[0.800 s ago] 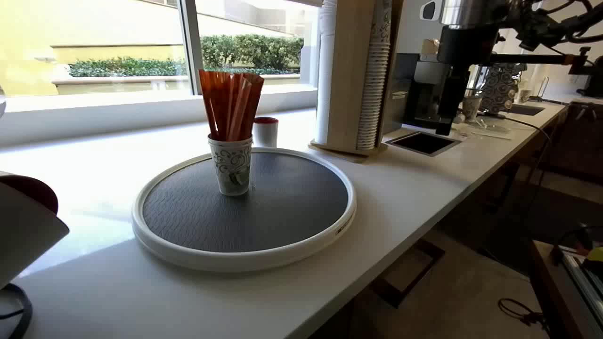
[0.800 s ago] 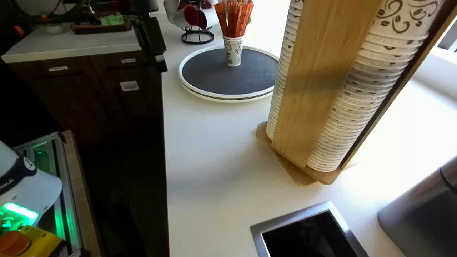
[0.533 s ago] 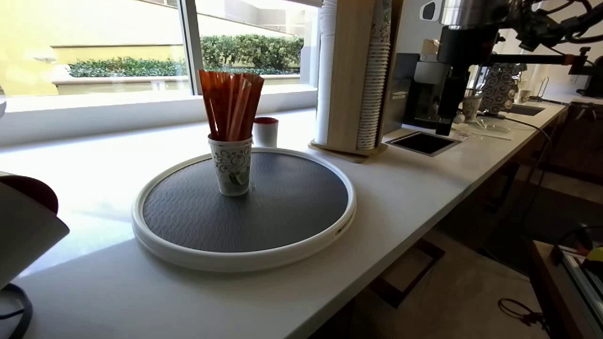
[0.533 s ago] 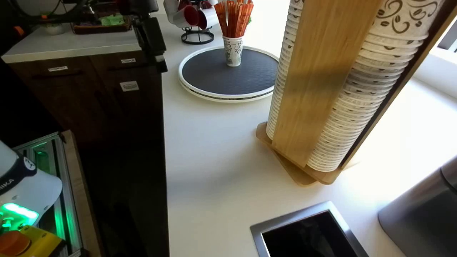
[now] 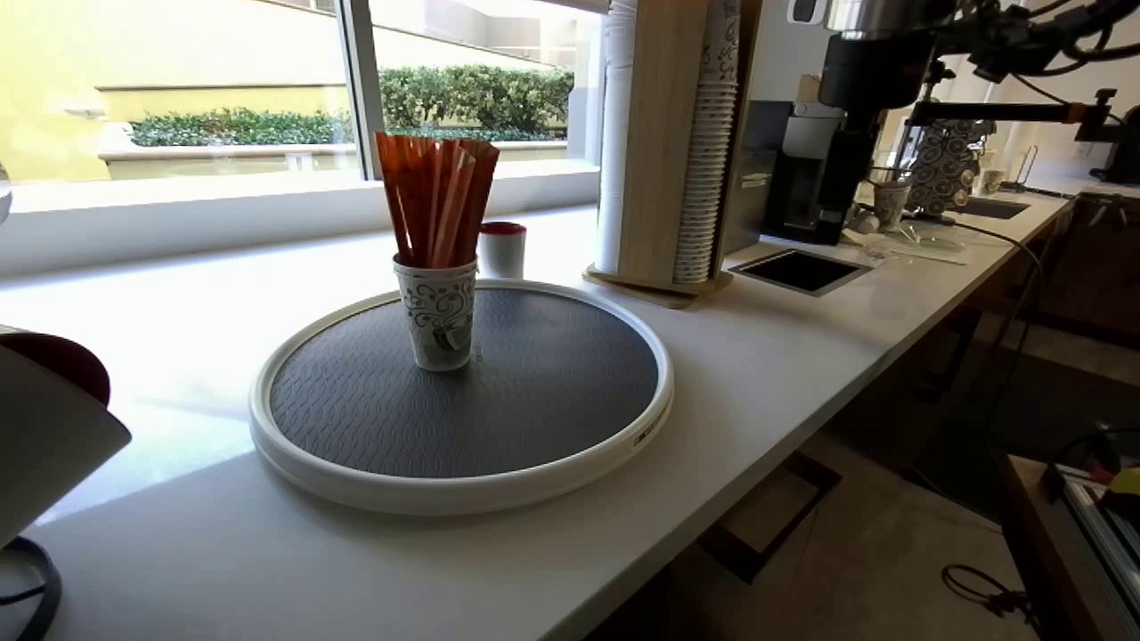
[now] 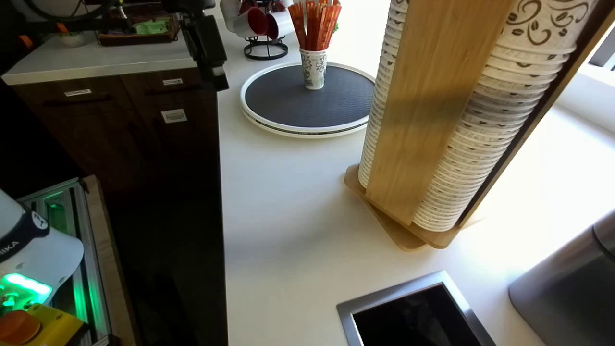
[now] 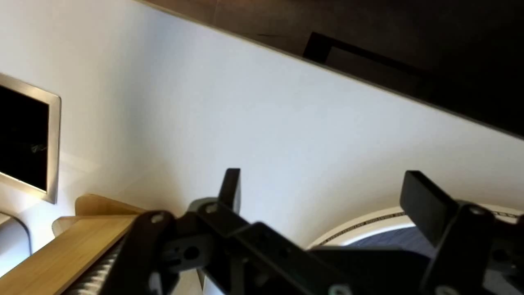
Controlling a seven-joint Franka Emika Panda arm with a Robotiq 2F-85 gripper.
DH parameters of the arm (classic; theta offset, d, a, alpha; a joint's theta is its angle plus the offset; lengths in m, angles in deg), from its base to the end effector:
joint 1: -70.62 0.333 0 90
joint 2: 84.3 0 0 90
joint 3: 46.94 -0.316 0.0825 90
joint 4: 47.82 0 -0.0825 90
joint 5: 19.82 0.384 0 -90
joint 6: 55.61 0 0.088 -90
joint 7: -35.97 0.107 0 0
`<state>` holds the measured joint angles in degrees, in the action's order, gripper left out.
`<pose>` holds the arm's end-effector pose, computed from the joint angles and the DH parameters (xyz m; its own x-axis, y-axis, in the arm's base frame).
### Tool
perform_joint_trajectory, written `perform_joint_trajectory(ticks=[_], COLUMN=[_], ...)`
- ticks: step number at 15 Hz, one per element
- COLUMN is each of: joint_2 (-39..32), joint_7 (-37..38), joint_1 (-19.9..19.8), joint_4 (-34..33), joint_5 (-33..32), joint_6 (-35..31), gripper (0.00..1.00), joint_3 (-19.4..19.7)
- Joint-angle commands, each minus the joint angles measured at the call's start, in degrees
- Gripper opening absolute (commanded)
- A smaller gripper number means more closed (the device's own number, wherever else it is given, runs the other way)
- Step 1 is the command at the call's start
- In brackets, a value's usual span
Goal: Take one packet of chopsticks out of the cup and place it next to the cup
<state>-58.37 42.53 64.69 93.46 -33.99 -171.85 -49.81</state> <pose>0.4075 -0.0351 0.4594 0.9977 -0.0610 0.0282 -0.0660 -0.9684 0.2407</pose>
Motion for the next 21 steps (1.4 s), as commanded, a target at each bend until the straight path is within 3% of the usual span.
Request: perform_joint_trajectory(ticks=[1,8,14,16,21], joint_2=[-4.54,-14.93,-23.46,-25.10,-27.74], joint_7=[0.52,-3.96,-4.95,-9.83,-30.14], joint_1=[2.02,6.15,8.70,9.36,8.65], joint_4=[-7.48,-26.78,-39.52,-41.25,-43.45], joint_5=[2.50,11.97,14.01,16.28,18.81], joint_6=[-0.21,2.37,0.37,-3.22,-2.68], gripper=[1.00,1.00,1.00,1.00,1.00], joint_3=[0.47,0.68,-0.95,-0.95,-0.22])
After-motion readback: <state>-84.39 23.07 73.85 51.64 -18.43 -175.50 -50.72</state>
